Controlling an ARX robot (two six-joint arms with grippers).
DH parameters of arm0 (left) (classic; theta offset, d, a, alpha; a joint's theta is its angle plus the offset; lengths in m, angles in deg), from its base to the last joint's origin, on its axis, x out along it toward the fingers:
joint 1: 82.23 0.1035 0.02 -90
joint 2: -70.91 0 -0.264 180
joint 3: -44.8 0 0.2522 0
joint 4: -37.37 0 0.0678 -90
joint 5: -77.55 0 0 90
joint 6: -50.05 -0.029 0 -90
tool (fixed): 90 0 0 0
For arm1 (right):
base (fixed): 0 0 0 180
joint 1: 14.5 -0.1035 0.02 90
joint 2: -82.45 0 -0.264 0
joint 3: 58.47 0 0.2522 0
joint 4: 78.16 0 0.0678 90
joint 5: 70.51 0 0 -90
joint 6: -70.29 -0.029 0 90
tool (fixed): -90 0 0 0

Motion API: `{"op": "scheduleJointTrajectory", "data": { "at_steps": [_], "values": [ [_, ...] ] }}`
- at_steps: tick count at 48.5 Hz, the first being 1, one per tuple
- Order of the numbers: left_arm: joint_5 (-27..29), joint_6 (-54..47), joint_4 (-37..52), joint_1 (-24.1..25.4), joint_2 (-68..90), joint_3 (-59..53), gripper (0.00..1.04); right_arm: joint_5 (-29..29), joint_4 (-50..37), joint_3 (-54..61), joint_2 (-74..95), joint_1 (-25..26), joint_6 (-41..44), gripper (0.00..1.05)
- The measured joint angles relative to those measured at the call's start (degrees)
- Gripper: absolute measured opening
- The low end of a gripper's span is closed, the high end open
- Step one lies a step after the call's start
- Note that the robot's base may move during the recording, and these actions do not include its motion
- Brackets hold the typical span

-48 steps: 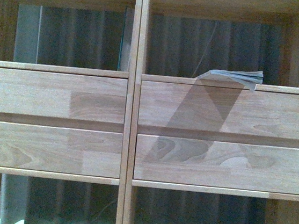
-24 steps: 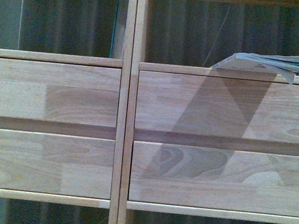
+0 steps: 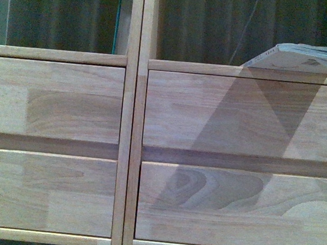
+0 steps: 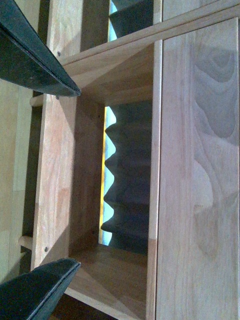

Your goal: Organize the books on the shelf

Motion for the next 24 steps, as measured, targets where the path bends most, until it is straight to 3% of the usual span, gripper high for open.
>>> {"op": "scheduleJointTrajectory", "data": {
  "at_steps": [24],
  "values": [
    [0.0, 0.0, 0.0, 0.0, 0.0, 0.0, 0.97, 0.0, 0.0, 0.0, 0.0, 0.0, 0.0, 0.98]
  ]
}}
